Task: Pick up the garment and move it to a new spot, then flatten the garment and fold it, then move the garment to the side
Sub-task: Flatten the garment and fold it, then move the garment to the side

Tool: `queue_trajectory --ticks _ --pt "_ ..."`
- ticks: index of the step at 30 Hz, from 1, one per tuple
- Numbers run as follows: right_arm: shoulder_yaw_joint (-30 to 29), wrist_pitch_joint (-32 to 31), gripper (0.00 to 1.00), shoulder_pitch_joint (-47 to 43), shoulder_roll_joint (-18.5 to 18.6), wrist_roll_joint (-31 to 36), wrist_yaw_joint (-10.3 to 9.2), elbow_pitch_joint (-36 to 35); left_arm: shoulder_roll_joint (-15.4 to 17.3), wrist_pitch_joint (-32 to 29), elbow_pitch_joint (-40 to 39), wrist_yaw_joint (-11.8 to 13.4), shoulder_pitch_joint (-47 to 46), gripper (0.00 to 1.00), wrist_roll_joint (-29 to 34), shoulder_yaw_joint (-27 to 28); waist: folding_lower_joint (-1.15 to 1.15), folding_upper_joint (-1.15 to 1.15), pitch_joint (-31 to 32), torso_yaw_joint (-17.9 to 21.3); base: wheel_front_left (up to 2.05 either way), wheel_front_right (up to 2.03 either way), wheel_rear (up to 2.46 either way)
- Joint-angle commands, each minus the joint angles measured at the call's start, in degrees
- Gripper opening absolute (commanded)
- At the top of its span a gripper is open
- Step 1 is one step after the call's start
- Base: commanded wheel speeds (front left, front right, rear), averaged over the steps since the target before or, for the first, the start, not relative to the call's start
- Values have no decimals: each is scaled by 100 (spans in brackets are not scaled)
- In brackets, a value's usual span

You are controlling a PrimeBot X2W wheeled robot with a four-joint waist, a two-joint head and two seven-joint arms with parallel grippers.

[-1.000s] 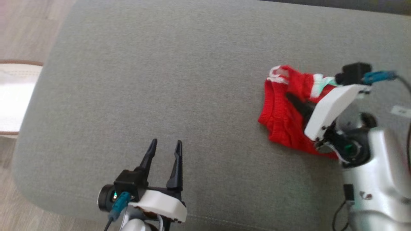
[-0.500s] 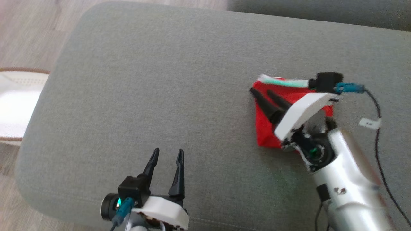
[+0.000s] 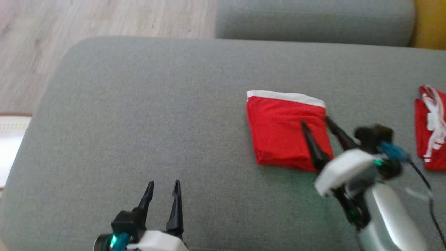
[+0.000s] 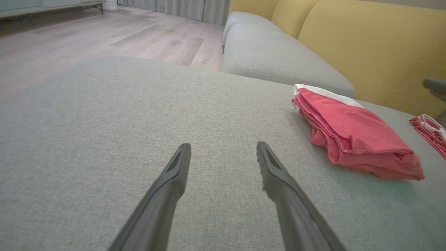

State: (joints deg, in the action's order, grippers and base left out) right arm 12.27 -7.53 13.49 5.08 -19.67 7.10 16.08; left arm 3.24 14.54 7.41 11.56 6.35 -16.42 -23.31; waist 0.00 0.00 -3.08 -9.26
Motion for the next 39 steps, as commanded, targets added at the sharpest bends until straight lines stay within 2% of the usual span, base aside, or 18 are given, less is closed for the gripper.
queue_trajectory --ticks 1,4,8,14,28,39 --pt "-42 168 100 -72 44 258 39 -327 -35 46 -230 -9 -104 100 98 226 0 0 167 135 0 0 0" --pt "-438 583 100 -617 165 933 39 -692 -35 46 -274 -38 43 100 186 363 0 0 323 172 0 0 0" --pt "-946 1108 100 -1292 291 1384 39 -1007 -36 46 -319 -127 168 100 337 480 0 0 475 143 0 0 0" --pt "-1529 1624 100 -2064 79 1608 39 -1088 -36 46 -273 -256 261 100 431 608 0 0 660 146 0 0 0" --pt "-1657 2167 100 -2320 -211 1850 39 -501 -36 46 -67 -466 455 100 583 978 0 0 857 472 0 0 0" --pt "-1605 2233 100 -2241 -219 1726 39 -269 -36 46 6 -495 486 100 595 1020 0 0 870 440 0 0 0"
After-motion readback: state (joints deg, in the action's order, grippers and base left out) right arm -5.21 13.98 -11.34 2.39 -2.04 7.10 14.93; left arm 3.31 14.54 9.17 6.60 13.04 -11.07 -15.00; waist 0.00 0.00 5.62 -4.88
